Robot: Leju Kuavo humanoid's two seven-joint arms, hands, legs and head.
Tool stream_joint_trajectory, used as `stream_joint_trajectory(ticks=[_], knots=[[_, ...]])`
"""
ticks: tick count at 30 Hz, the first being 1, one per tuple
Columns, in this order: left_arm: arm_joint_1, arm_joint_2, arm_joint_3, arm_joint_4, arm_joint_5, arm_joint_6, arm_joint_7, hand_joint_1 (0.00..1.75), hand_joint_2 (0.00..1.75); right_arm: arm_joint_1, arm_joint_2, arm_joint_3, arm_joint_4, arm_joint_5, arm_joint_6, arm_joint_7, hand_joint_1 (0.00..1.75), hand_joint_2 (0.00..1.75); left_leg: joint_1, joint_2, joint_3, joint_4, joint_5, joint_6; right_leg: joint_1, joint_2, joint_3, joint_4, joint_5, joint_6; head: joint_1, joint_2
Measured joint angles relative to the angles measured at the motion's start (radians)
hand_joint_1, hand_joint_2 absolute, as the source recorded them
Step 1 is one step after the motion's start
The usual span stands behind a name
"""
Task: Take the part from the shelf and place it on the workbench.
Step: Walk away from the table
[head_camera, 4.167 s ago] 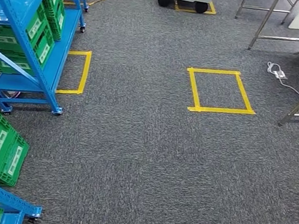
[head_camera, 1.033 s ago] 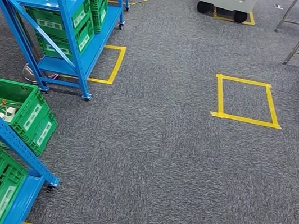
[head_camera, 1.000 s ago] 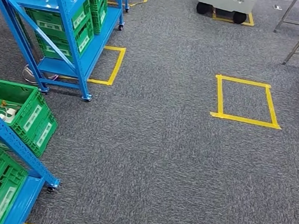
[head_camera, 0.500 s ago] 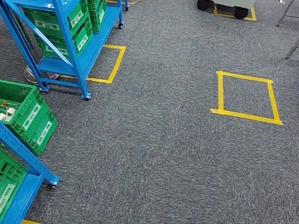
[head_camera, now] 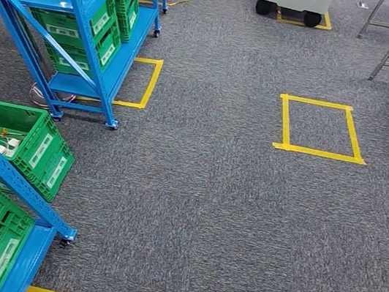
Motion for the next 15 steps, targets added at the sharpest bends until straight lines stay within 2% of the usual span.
stream_joint_trajectory(ticks=[4,8,10,11,12,14,15], knots=[[-0.004,-0.002,0.013,0.000,-0.019,-0.003,-0.006,0.00,0.00,-0.001,0.000,0.001,0.001,0.016,-0.001,0.004,0.00,0.00,-0.004,0.000,-0.002,0.004,-0.002,0.003,-0.004,0.000,0.000,-0.001,0.002,0.003,0.000,0.000],[-0.011,-0.005,0.037,0.000,-0.049,-0.010,-0.015,0.00,0.00,-0.006,0.001,0.005,0.004,0.047,-0.009,0.006,0.00,0.00,-0.009,-0.002,-0.008,0.011,-0.003,0.021,-0.008,-0.004,-0.001,-0.006,0.008,0.015,-0.002,0.000],[-0.014,-0.009,0.049,0.000,-0.063,-0.014,-0.017,0.00,0.00,-0.009,0.002,0.005,0.006,0.062,-0.012,0.007,0.00,0.00,-0.002,-0.005,-0.004,-0.008,0.011,0.030,-0.006,-0.006,-0.007,-0.002,0.001,0.021,-0.001,0.000],[-0.016,-0.011,0.055,0.000,-0.070,-0.017,-0.019,0.00,0.00,-0.011,0.002,0.006,0.007,0.067,-0.012,0.008,0.00,0.00,0.001,-0.008,-0.003,-0.018,0.019,0.034,-0.006,-0.005,-0.019,0.019,-0.016,0.023,0.000,0.000],[-0.017,-0.014,0.061,0.000,-0.076,-0.020,-0.020,0.00,0.00,-0.012,0.003,0.006,0.009,0.071,-0.013,0.008,0.00,0.00,0.004,-0.012,-0.002,-0.026,0.025,0.036,-0.006,-0.003,-0.041,0.063,-0.043,0.025,0.001,0.000],[-0.019,-0.019,0.073,0.000,-0.086,-0.026,-0.023,0.00,0.00,-0.013,0.004,0.009,0.012,0.078,-0.012,0.008,0.00,0.00,0.004,-0.020,-0.006,-0.026,0.028,0.037,-0.009,-0.001,-0.102,0.196,-0.106,0.032,0.002,0.000],[-0.019,-0.021,0.079,0.000,-0.090,-0.029,-0.024,0.00,0.00,-0.012,0.004,0.011,0.014,0.081,-0.010,0.008,0.00,0.00,0.004,-0.026,-0.007,-0.025,0.028,0.037,-0.011,-0.001,-0.128,0.251,-0.122,0.036,0.002,0.000]])
